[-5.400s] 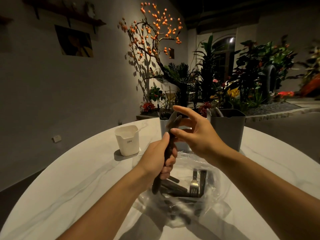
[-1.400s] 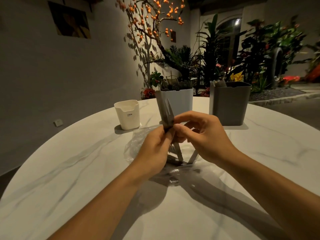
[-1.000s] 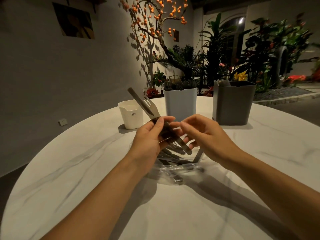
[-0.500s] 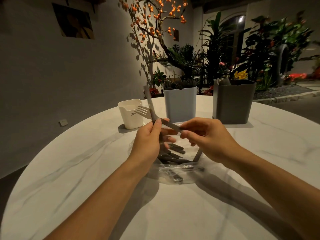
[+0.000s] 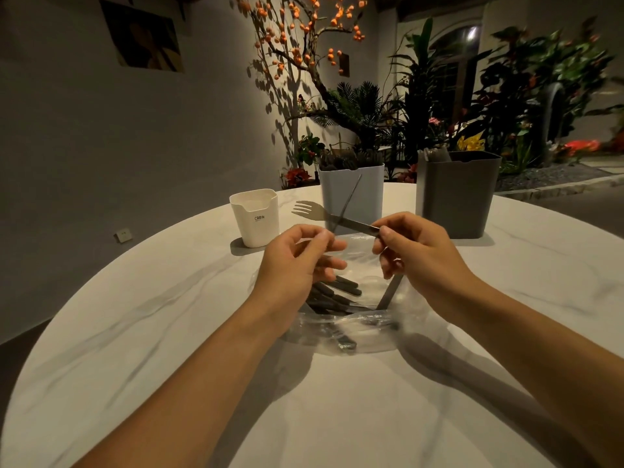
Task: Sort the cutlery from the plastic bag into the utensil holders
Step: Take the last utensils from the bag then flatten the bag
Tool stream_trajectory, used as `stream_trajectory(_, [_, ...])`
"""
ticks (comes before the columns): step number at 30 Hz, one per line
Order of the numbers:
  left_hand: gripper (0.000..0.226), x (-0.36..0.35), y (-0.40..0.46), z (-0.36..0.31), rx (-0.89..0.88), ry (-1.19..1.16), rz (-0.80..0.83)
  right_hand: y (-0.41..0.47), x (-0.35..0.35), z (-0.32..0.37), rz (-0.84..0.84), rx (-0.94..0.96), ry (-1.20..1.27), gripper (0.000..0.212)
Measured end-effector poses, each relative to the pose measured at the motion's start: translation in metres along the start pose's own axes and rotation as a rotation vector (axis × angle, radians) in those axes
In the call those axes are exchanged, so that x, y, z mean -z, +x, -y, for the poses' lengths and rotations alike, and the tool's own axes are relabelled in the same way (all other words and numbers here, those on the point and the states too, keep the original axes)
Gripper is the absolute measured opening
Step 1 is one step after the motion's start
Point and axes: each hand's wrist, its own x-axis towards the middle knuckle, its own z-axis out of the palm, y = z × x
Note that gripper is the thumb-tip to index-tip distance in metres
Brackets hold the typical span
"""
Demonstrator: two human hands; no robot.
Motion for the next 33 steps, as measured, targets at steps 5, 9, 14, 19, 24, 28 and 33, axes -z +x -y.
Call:
stream_trajectory(5, [0.013,-0.001,0.003,-0.003,0.078,-0.127,-0.146,0.001,-0.002,0.0,-0.125,0.021,0.014,0.018])
stream_trajectory(9, [0.018,0.005,0.005,-0.007,0.18,-0.395,-0.227,0.002,-0.002,0.004,-0.215,0.0,0.134,0.017])
stream_trajectory(14, [0.026,0.007,0.002,-0.008,0.286,-0.54,-0.116,-0.004,-0.004,0.014,-0.082,-0.047,0.313,0.023])
stream_trajectory(19, [0.051,0.012,0.0,-0.009,0.338,-0.616,-0.019,-0.005,-0.007,0.011,0.006,-0.074,0.216,0.022])
stream_trajectory(24, [0.076,0.023,0.001,-0.014,0.32,-0.542,0.105,0.0,0.001,0.01,-0.016,-0.054,0.163,0.018])
stream_trajectory(28, [0.046,0.028,0.002,-0.019,0.288,-0.384,0.194,0.003,0.003,0.005,-0.062,-0.003,0.087,0.016])
stream_trajectory(33, [0.016,0.024,0.005,-0.013,0.224,-0.232,0.143,0.002,0.002,-0.008,-0.202,0.332,-0.404,0.036])
